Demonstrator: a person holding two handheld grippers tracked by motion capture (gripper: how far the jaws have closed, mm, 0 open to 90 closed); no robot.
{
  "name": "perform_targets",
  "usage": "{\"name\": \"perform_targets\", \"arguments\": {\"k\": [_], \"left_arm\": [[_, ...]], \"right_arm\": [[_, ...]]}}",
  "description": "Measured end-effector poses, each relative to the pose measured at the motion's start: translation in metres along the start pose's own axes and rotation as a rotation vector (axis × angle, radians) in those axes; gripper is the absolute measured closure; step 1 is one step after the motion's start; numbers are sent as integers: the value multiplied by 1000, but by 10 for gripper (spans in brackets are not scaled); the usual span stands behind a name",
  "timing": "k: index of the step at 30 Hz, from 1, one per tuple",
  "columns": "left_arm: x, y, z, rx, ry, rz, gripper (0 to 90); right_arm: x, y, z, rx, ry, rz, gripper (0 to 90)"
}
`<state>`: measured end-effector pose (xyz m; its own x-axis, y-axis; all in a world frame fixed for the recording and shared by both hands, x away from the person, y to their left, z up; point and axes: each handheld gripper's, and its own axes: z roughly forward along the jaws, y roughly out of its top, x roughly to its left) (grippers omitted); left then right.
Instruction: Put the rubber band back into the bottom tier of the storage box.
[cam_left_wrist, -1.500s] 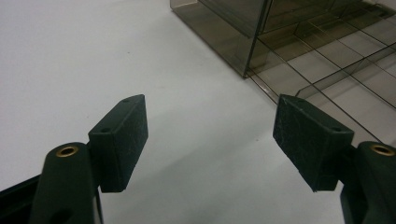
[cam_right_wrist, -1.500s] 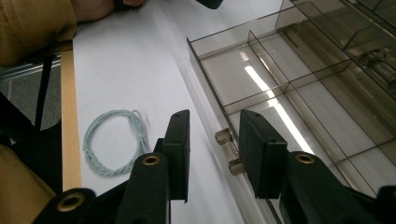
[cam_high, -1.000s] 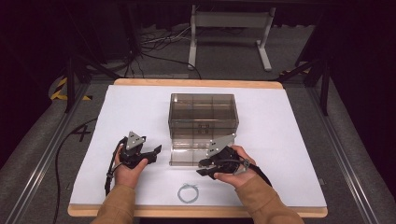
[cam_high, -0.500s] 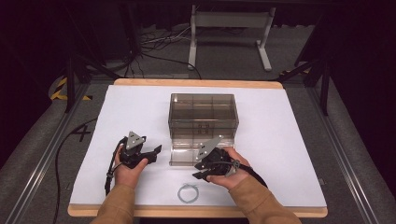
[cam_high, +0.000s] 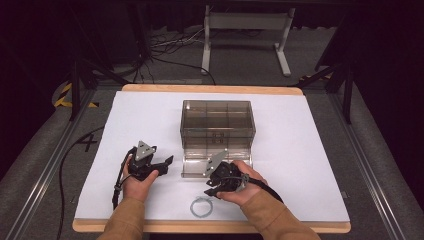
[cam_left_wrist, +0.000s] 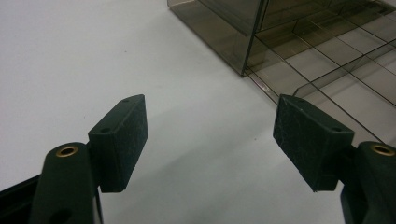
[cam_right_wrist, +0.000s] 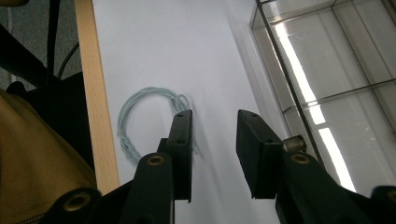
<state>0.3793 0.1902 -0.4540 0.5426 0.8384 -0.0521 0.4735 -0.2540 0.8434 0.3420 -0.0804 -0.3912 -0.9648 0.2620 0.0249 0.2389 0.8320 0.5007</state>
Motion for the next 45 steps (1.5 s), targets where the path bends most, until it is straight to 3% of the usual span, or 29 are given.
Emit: {"name": "perform_targets", "arguments": {"k": [27, 34, 40, 45], "left_arm": [[-1, 0, 0, -4, 0, -1, 270], [0, 0, 0, -2, -1, -1, 271], [0, 0, 0, -2, -2, -1, 271], [0, 0, 0, -2, -1, -1, 271]], "right_arm": [[12, 3, 29, 94, 34, -38, 688], [15, 5, 36, 117, 14, -73, 719], [18, 6, 37, 130, 1, -88, 844], [19, 7, 37, 134, -5, -98, 866]]}}
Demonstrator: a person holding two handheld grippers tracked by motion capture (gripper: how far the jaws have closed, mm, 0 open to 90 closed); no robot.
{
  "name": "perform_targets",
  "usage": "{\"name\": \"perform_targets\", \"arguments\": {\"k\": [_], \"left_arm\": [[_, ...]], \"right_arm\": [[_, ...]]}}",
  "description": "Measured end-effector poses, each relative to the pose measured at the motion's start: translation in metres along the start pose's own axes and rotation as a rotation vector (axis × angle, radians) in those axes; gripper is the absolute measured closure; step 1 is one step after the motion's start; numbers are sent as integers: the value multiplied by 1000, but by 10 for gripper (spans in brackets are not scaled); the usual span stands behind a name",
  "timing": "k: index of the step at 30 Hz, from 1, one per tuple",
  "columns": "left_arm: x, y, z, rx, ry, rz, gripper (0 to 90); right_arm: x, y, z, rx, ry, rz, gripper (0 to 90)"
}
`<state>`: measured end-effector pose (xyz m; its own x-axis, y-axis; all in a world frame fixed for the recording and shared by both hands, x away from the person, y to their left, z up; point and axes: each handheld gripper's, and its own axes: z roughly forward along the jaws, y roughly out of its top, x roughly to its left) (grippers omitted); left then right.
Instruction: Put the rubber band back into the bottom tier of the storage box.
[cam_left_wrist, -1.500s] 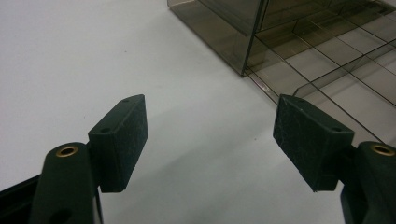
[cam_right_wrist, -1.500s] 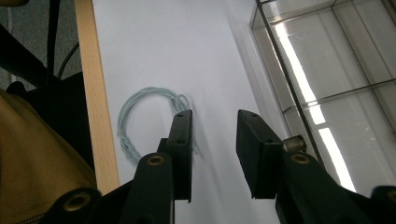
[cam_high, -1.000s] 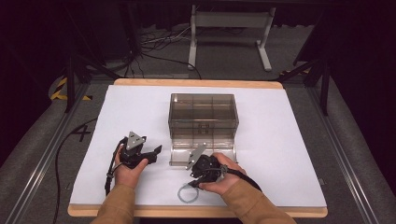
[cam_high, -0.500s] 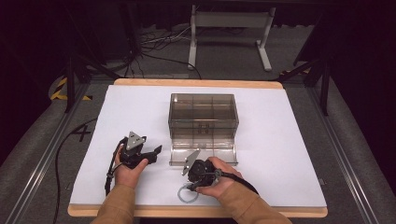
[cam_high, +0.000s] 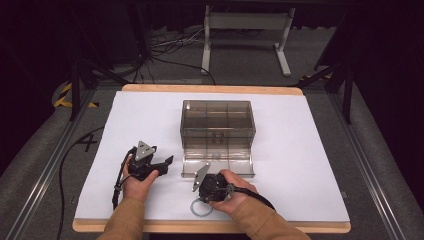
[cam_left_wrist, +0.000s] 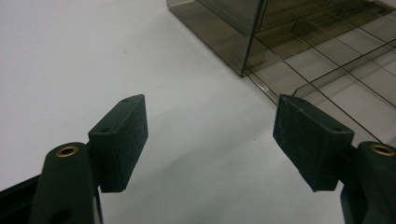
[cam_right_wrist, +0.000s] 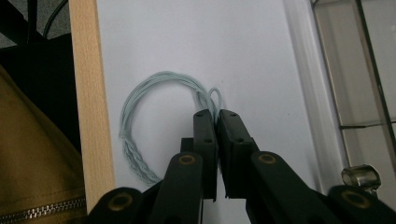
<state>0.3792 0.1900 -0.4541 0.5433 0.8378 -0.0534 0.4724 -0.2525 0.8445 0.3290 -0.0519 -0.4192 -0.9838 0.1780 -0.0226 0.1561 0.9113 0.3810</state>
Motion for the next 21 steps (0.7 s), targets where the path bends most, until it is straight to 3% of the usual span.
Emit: {"name": "perform_targets", "arguments": {"k": [11, 21], "left_arm": [[0, 0, 0, 1, -1, 0, 271], [0, 0, 0, 0, 1, 0, 271]], "right_arm": [[2, 5, -10, -5, 7, -13, 868], [-1, 8, -23, -43, -10, -28, 869]]}}
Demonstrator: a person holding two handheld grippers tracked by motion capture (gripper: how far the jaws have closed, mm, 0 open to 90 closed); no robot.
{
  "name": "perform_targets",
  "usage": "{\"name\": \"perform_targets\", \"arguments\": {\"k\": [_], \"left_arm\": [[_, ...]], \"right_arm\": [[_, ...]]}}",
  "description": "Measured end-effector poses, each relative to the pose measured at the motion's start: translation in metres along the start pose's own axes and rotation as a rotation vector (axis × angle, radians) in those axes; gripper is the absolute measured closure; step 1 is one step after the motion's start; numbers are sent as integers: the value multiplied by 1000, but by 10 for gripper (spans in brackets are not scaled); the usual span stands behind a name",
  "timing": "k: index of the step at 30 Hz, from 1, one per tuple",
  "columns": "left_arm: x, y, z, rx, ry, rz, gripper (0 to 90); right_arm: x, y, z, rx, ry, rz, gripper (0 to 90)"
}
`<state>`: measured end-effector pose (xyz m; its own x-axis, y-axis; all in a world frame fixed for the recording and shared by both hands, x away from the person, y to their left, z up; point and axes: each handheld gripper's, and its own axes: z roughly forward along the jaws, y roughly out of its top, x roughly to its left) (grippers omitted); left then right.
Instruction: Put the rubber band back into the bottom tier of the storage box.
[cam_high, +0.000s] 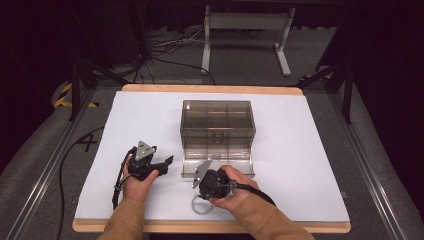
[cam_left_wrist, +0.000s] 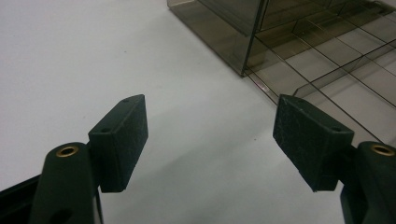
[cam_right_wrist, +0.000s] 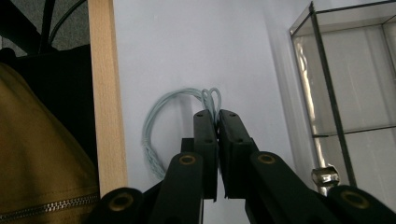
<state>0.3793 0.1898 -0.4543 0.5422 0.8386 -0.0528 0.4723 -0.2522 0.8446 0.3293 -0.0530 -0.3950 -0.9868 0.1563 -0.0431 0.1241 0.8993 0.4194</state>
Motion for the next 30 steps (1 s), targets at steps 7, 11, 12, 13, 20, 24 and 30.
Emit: {"name": "perform_targets", "arguments": {"k": [7, 11, 12, 13, 20, 24, 30], "left_arm": [[0, 0, 0, 1, 3, 1, 272], [0, 0, 0, 1, 3, 3, 272], [0, 0, 0, 1, 4, 2, 272], [0, 0, 0, 1, 4, 2, 272], [0, 0, 0, 4, 3, 2, 272], [0, 0, 0, 2, 5, 2, 273], [0, 0, 0, 2, 4, 2, 273]], "right_arm": [[-7, 0, -10, -34, 0, 37, 869], [-10, 0, -15, -69, -25, 41, 869], [-11, 0, -17, -69, -27, 43, 869], [-11, 0, -17, -69, -27, 43, 869], [-16, 0, -29, -96, -58, 65, 870], [-20, 0, -35, -109, -85, 90, 870], [-25, -2, -42, -124, -116, 135, 870]]}}
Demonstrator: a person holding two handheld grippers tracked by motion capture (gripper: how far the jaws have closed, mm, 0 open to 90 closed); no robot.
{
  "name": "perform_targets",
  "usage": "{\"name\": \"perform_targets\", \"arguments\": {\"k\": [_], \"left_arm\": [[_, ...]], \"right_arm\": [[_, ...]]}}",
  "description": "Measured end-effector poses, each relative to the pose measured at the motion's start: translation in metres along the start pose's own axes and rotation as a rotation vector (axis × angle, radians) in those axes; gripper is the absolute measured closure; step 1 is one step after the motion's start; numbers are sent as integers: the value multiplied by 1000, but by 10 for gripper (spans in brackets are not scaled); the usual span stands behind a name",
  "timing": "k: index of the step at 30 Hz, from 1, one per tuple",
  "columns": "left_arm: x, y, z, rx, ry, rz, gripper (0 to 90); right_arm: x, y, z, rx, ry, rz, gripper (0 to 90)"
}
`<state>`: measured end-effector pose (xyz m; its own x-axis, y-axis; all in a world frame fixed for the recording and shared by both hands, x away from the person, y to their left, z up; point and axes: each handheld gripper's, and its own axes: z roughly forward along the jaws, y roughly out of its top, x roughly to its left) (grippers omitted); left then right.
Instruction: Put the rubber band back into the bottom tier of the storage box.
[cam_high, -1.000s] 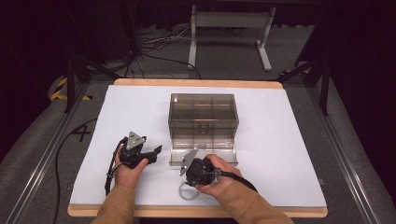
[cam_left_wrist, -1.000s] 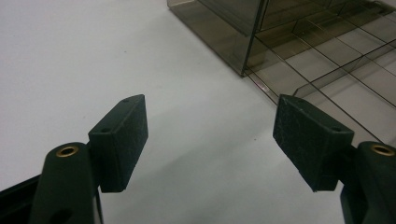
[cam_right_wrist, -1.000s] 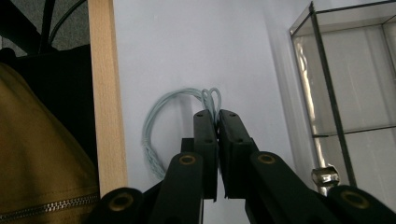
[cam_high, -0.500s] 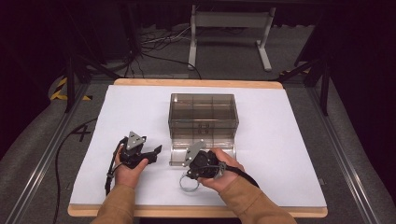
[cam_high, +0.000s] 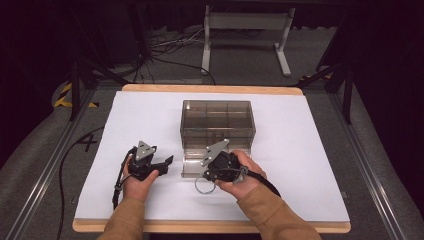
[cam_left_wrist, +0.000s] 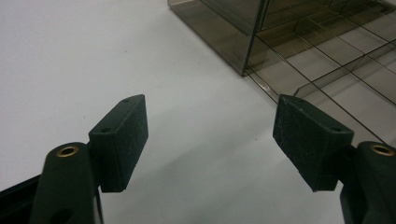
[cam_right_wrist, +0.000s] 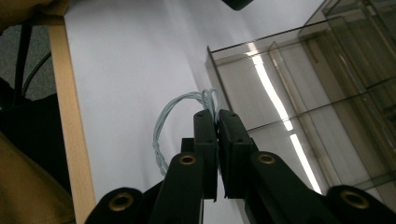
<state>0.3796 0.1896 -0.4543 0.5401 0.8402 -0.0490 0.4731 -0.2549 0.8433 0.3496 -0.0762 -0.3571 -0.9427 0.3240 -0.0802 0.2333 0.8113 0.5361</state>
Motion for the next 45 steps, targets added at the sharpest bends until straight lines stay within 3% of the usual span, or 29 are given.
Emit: {"name": "perform_targets", "arguments": {"k": [8, 18, 27, 38, 45], "left_arm": [[0, 0, 0, 0, 1, 0, 273], [0, 0, 0, 1, 2, -1, 273], [1, 1, 1, 6, 0, 0, 274], [1, 1, 1, 7, -1, -4, 275], [1, 1, 1, 7, 0, -5, 275]], "right_arm": [[-11, -2, -8, -21, -60, 43, 870], [-26, -3, -12, 0, -113, 80, 870], [-35, -1, -14, 25, -144, 84, 870], [-46, -1, -11, 75, -221, 89, 870], [-49, -2, -9, 93, -236, 87, 870]]}}
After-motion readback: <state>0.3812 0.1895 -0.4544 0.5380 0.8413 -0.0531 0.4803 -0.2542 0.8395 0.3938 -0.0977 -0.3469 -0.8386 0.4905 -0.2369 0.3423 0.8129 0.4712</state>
